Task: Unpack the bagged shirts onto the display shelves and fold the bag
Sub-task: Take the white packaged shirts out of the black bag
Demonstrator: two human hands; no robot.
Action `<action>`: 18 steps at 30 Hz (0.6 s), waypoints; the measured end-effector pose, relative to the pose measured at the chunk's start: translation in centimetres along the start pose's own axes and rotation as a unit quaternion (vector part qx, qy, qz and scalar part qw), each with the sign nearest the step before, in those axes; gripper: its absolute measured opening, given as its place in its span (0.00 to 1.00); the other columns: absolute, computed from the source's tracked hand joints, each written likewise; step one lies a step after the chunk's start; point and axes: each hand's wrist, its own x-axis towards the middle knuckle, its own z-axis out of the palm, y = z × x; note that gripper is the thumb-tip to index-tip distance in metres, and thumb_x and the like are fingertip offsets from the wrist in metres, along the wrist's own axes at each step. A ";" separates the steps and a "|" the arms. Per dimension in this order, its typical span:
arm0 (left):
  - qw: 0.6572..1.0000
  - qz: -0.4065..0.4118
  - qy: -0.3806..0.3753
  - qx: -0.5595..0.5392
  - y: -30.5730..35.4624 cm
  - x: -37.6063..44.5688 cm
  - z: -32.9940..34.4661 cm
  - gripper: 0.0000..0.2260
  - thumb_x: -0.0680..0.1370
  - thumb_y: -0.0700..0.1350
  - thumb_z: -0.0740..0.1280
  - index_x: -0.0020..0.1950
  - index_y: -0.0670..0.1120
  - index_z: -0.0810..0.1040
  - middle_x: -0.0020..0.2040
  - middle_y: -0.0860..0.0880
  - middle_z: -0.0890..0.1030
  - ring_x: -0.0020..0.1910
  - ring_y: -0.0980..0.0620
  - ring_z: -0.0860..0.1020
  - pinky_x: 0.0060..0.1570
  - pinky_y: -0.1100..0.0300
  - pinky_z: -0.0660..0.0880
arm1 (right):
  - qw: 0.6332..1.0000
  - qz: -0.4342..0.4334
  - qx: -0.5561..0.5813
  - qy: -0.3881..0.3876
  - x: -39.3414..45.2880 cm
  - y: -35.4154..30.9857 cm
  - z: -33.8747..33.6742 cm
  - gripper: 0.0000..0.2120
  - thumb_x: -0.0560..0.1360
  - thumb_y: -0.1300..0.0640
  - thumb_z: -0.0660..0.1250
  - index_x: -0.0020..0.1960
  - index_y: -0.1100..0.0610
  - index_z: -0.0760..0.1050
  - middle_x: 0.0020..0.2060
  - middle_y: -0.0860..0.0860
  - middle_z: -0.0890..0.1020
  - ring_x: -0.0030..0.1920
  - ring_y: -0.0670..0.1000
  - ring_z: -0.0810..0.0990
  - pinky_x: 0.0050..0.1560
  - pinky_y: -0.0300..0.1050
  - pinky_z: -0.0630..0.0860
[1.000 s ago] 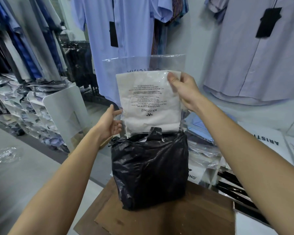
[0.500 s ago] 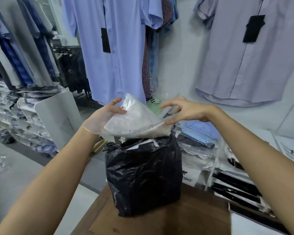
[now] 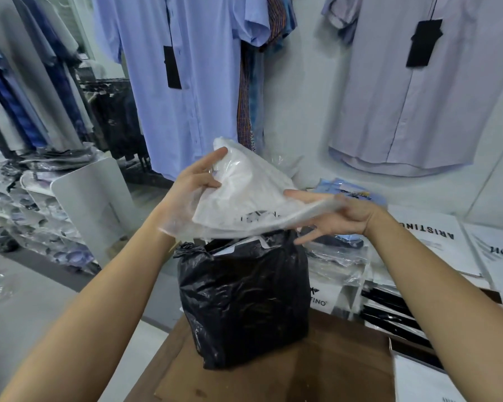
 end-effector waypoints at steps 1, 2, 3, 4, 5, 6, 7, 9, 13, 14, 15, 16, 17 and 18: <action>1.000 0.011 0.000 0.014 -0.1 -0.2 0.1 0.32 0.74 0.24 0.56 0.73 0.48 0.76 0.68 0.52 0.79 0.66 0.47 0.80 0.62 0.54 0.78 | 0.999 -0.028 0.015 0.000 -0.2 -0.1 0.3 0.58 0.61 0.39 0.81 0.80 0.60 0.59 0.78 0.57 0.67 0.76 0.62 0.68 0.70 0.69 0.69; 0.999 0.022 -0.002 0.031 -0.2 -0.3 0.0 0.33 0.73 0.23 0.56 0.71 0.49 0.77 0.69 0.54 0.78 0.69 0.48 0.78 0.65 0.53 0.76 | 0.999 -0.045 0.023 0.005 -0.3 -0.1 0.5 0.62 0.57 0.35 0.80 0.80 0.61 0.59 0.77 0.57 0.68 0.76 0.61 0.68 0.71 0.66 0.69; 0.998 0.032 -0.003 0.047 -0.3 -0.4 -0.1 0.34 0.73 0.22 0.56 0.69 0.51 0.78 0.72 0.55 0.76 0.72 0.49 0.75 0.68 0.52 0.74 | 0.998 -0.055 0.029 0.019 -0.4 -0.3 1.0 0.61 0.58 0.33 0.79 0.80 0.62 0.59 0.77 0.58 0.68 0.76 0.61 0.68 0.71 0.65 0.69; 0.998 0.034 -0.005 0.052 -0.6 -0.4 -0.3 0.35 0.72 0.21 0.56 0.68 0.52 0.79 0.74 0.55 0.75 0.74 0.49 0.72 0.70 0.52 0.72 | 0.996 -0.060 0.030 0.062 -0.2 -0.4 1.0 0.56 0.61 0.33 0.77 0.79 0.61 0.62 0.76 0.59 0.70 0.74 0.60 0.71 0.69 0.63 0.72; 0.998 0.025 -0.006 0.050 -0.8 -0.4 -0.4 0.36 0.72 0.21 0.56 0.68 0.53 0.80 0.74 0.56 0.74 0.75 0.50 0.71 0.72 0.51 0.70 | 0.990 -0.061 0.005 0.125 0.1 -0.5 1.3 0.48 0.66 0.37 0.76 0.77 0.59 0.65 0.74 0.58 0.72 0.71 0.59 0.75 0.66 0.60 0.76; 0.998 0.019 -0.011 0.055 -1.0 -0.4 -0.3 0.36 0.72 0.21 0.57 0.69 0.53 0.80 0.74 0.56 0.74 0.75 0.51 0.70 0.73 0.51 0.69 | 0.979 -0.056 -0.046 0.191 0.6 -0.7 1.5 0.40 0.70 0.42 0.75 0.76 0.56 0.68 0.74 0.57 0.73 0.68 0.56 0.78 0.64 0.57 0.78; 0.997 0.014 -0.011 0.075 -1.3 -0.3 -0.2 0.35 0.72 0.22 0.58 0.71 0.53 0.78 0.73 0.58 0.75 0.74 0.52 0.71 0.72 0.53 0.70 | 0.963 -0.045 -0.108 0.242 1.0 -0.8 1.7 0.35 0.72 0.47 0.76 0.75 0.53 0.70 0.74 0.54 0.73 0.67 0.53 0.78 0.65 0.57 0.78; 0.990 0.003 -0.005 0.138 -1.8 -0.4 0.3 0.32 0.76 0.26 0.63 0.75 0.53 0.74 0.65 0.62 0.80 0.63 0.56 0.77 0.62 0.60 0.74 | 0.932 -0.044 -0.191 0.305 1.6 -0.6 1.9 0.33 0.74 0.59 0.76 0.76 0.49 0.70 0.71 0.50 0.74 0.65 0.47 0.77 0.65 0.55 0.78; 0.981 -0.022 0.031 0.190 -3.2 -0.7 1.6 0.31 0.79 0.39 0.70 0.79 0.56 0.66 0.64 0.53 0.82 0.51 0.52 0.82 0.53 0.55 0.76 | 0.891 -0.111 -0.227 0.378 1.5 0.0 2.1 0.36 0.74 0.74 0.70 0.75 0.47 0.70 0.66 0.50 0.75 0.64 0.43 0.73 0.44 0.32 0.78; 0.978 -0.019 0.040 0.205 -3.6 -0.7 1.9 0.32 0.79 0.39 0.71 0.80 0.56 0.63 0.65 0.54 0.81 0.51 0.54 0.83 0.52 0.57 0.79 | 0.882 -0.122 -0.230 0.392 1.3 0.3 1.7 0.37 0.72 0.73 0.71 0.74 0.45 0.71 0.69 0.52 0.73 0.68 0.45 0.70 0.45 0.33 0.77; 0.975 -0.012 0.049 0.218 -4.1 -0.8 2.2 0.34 0.79 0.39 0.71 0.81 0.55 0.62 0.66 0.55 0.79 0.52 0.55 0.84 0.53 0.58 0.81 | 0.879 -0.125 -0.230 0.398 1.0 0.6 1.4 0.39 0.71 0.73 0.72 0.73 0.42 0.71 0.71 0.54 0.71 0.71 0.47 0.68 0.49 0.37 0.78; 0.972 -0.002 0.052 0.230 -4.7 -0.8 2.4 0.36 0.78 0.37 0.71 0.81 0.56 0.61 0.68 0.55 0.77 0.54 0.54 0.84 0.55 0.56 0.82 | 0.880 -0.126 -0.223 0.400 0.6 1.0 1.0 0.40 0.69 0.72 0.73 0.71 0.39 0.71 0.72 0.55 0.71 0.73 0.50 0.68 0.53 0.42 0.79; 0.969 0.004 0.049 0.240 -5.3 -0.7 2.5 0.38 0.76 0.35 0.71 0.80 0.59 0.61 0.70 0.54 0.75 0.55 0.51 0.84 0.56 0.52 0.82 | 0.880 -0.123 -0.221 0.402 0.2 1.5 0.4 0.41 0.68 0.72 0.74 0.70 0.36 0.71 0.72 0.56 0.71 0.74 0.53 0.69 0.56 0.44 0.79; 0.969 0.010 0.041 0.243 -6.0 -0.7 2.7 0.40 0.74 0.34 0.71 0.79 0.64 0.63 0.71 0.53 0.75 0.53 0.48 0.84 0.56 0.47 0.82 | 0.877 -0.121 -0.224 0.407 -0.3 1.9 0.3 0.42 0.67 0.71 0.74 0.71 0.36 0.70 0.70 0.55 0.73 0.72 0.55 0.70 0.55 0.43 0.78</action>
